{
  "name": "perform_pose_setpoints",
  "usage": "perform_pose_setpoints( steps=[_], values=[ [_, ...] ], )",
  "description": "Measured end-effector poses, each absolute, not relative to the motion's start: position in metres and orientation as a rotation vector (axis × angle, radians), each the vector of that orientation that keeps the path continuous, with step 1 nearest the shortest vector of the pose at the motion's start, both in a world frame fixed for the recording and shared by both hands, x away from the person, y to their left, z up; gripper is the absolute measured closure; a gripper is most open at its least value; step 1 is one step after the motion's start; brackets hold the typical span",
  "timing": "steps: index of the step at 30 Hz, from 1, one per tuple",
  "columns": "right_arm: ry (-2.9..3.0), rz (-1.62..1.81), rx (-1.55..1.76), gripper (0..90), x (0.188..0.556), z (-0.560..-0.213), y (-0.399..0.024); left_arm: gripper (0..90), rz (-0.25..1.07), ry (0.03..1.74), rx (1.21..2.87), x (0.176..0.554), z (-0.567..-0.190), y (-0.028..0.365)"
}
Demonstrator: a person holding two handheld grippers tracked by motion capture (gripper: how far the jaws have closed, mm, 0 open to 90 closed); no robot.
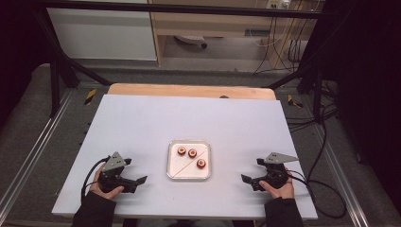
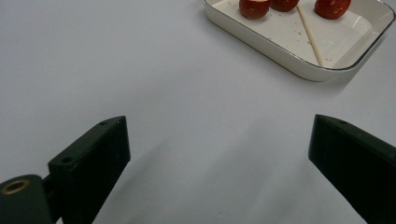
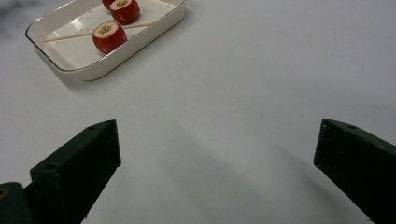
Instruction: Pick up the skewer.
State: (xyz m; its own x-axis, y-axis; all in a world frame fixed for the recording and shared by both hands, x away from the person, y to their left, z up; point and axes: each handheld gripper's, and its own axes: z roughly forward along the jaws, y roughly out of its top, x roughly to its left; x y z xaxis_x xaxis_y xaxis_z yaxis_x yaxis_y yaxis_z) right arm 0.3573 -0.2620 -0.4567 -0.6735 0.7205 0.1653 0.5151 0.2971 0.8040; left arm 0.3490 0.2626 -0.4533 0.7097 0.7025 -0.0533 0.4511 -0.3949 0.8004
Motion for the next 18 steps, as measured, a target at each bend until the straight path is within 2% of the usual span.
perform_pose_setpoints(
  steps=[18],
  values=[
    [2.33,1.311,1.14,1.1,0.357,-0.457,-0.261,3.7,0.366,0.868,2.083,0.348,-0.445,0.248]
  ],
)
